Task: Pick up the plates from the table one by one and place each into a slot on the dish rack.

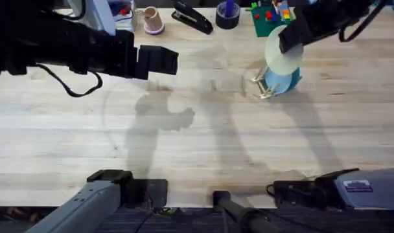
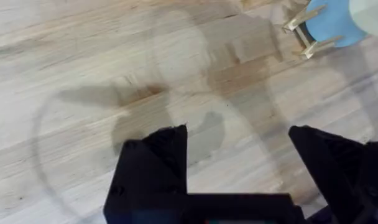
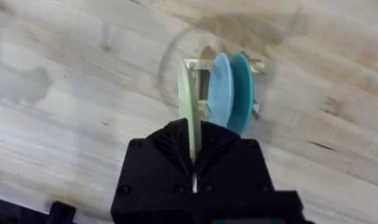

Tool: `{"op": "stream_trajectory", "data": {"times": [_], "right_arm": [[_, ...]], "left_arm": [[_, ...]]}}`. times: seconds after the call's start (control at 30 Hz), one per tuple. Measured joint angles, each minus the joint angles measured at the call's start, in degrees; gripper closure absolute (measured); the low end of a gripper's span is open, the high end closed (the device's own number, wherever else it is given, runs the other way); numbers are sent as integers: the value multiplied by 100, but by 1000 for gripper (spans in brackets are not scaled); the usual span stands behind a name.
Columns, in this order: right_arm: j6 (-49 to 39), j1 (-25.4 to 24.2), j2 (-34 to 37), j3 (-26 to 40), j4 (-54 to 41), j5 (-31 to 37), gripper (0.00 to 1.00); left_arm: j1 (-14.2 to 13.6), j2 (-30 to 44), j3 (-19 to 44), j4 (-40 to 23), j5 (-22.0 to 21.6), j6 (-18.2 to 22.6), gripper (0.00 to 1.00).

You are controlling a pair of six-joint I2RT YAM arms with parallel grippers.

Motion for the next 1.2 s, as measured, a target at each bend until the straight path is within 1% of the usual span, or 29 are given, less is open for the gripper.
{"op": "stream_trajectory", "data": {"times": [0.3, 0.53, 0.77, 1.0, 1.2], "right_arm": [[2, 1, 0, -396, 340, 26, 966], [-10, 1, 1, -659, 492, 201, 965], [-46, 0, 0, -697, 724, 370, 965], [-46, 1, 1, -701, 745, 455, 965], [-46, -1, 1, -974, 842, 453, 966]], "left_arm": [[-1, 0, 0, -9, -20, 0, 5], [-1, 0, 0, -9, -24, 0, 5], [-1, 0, 0, -9, -61, 0, 5], [1, 0, 0, -9, -83, -1, 5], [-1, -1, 0, -9, -85, 0, 4]]}}
